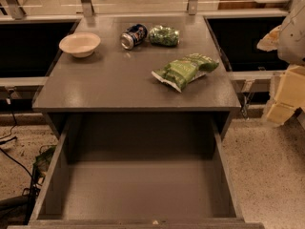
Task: Place green jalapeno chip bag into top drawer
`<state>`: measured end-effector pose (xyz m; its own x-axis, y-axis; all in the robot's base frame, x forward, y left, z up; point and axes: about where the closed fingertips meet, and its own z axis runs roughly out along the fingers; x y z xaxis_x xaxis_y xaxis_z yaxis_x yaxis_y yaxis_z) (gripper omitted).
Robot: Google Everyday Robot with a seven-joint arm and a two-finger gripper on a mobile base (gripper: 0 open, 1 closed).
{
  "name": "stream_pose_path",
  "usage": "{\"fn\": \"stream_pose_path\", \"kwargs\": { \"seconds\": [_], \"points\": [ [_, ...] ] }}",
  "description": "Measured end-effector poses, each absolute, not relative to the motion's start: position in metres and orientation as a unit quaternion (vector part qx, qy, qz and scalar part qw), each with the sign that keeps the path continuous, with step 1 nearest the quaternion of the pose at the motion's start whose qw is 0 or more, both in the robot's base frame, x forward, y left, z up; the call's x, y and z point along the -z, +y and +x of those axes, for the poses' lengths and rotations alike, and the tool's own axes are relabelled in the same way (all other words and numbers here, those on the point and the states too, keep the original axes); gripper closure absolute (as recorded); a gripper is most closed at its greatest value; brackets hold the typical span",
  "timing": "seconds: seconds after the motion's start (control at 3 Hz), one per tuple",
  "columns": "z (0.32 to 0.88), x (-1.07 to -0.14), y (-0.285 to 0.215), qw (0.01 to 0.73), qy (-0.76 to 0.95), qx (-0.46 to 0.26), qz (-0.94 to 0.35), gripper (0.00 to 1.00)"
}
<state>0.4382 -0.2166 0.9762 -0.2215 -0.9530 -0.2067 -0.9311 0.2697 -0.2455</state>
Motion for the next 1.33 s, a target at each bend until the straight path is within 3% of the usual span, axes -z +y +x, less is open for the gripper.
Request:
{"fn": "stream_pose_path", "kwargs": {
  "seconds": [1.33],
  "points": [
    [0.480, -0.965, -0.200, 0.185, 0.746, -0.008, -0.639, 0.00]
  ]
}}
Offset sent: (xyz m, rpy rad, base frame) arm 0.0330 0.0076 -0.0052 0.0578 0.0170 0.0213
